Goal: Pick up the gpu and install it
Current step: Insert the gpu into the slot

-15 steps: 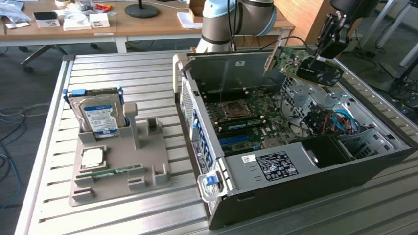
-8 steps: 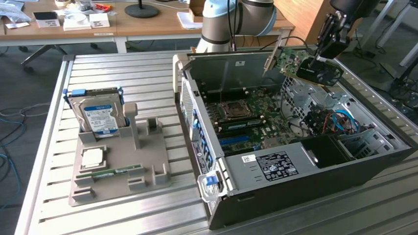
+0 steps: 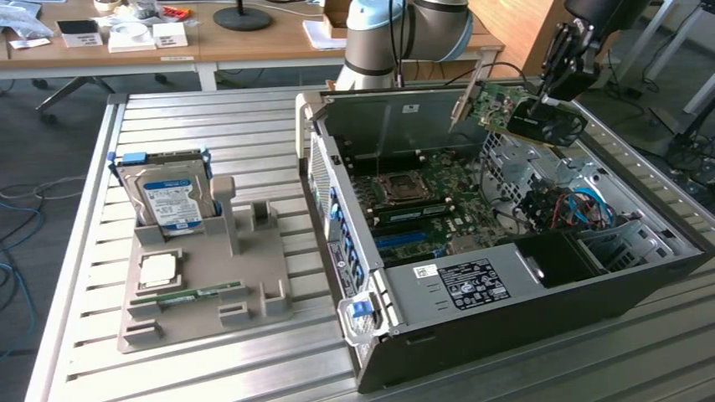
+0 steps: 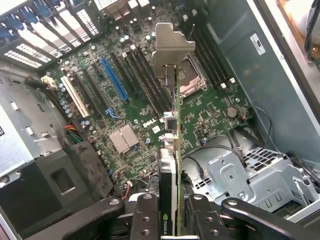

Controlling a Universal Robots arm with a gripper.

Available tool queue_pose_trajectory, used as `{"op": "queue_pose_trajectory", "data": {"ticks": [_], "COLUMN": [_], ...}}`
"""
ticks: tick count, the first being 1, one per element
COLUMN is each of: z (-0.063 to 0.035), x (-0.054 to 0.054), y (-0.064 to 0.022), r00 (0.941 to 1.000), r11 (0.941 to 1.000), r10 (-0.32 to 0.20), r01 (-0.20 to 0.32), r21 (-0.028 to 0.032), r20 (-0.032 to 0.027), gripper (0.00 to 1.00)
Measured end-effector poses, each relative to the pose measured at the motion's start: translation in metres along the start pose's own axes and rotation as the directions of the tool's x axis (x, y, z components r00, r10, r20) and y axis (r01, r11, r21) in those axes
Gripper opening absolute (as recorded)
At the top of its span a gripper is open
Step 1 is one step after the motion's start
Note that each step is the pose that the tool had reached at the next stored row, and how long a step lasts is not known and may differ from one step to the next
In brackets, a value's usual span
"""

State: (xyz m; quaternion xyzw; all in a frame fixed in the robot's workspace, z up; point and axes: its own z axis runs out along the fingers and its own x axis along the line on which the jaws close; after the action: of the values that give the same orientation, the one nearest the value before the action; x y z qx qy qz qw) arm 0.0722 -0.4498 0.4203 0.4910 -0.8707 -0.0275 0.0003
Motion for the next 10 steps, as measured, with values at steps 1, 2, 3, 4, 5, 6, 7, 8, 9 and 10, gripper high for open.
{"op": "queue_pose_trajectory", "data": {"ticks": [1, 2, 3, 4, 5, 6, 7, 8, 9, 10], "z": [0.0, 0.0, 0.0, 0.0, 0.0, 0.0, 0.0, 0.0, 0.0, 0.0], "x": [0.0, 0.0, 0.0, 0.0, 0.0, 0.0, 0.0, 0.0, 0.0, 0.0], "y": [0.0, 0.0, 0.0, 0.0, 0.0, 0.0, 0.0, 0.0, 0.0, 0.0], "r00": [1.0, 1.0, 1.0, 0.9999, 0.9999, 0.9999, 0.9999, 0.9998, 0.9998, 0.9998], "r11": [1.0, 1.0, 1.0, 0.9999, 0.9999, 0.9999, 0.9999, 0.9998, 0.9998, 0.9998], "r10": [-0.003, -0.006, -0.008, -0.011, -0.013, -0.015, -0.017, -0.019, -0.021, -0.022], "r01": [0.003, 0.006, 0.008, 0.011, 0.013, 0.015, 0.017, 0.019, 0.021, 0.022], "r21": [-0.0001, -0.0001, -0.0003, -0.0003, -0.0004, -0.0005, -0.0005, -0.0005, -0.0005, -0.0006], "r20": [-0.0002, -0.0003, -0.0004, -0.0005, -0.0006, -0.0007, -0.0008, -0.001, -0.001, -0.0011], "gripper": [0.27, 0.27, 0.27, 0.27, 0.27, 0.27, 0.27, 0.27, 0.27, 0.27]}}
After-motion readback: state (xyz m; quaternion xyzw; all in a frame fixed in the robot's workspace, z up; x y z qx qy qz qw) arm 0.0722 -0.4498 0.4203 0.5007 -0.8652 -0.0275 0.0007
